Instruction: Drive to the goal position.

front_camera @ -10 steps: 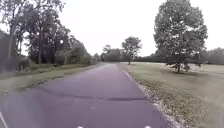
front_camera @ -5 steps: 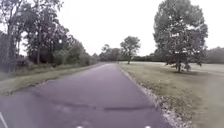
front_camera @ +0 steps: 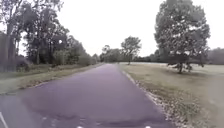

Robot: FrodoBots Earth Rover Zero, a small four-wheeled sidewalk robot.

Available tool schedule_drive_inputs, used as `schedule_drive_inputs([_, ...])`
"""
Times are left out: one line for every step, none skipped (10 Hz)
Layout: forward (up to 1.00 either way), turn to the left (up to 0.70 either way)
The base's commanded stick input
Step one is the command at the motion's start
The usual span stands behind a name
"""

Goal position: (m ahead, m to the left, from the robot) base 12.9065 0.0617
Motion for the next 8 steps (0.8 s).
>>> schedule_drive_inputs([0.7, 0.0])
schedule_drive_inputs([0.7, 0.0])
schedule_drive_inputs([0.7, 0.0])
schedule_drive_inputs([0.7, 0.0])
schedule_drive_inputs([0.7, 0.0])
schedule_drive_inputs([0.7, 0.0])
schedule_drive_inputs([0.7, 0.0])
schedule_drive_inputs([0.7, 0.0])
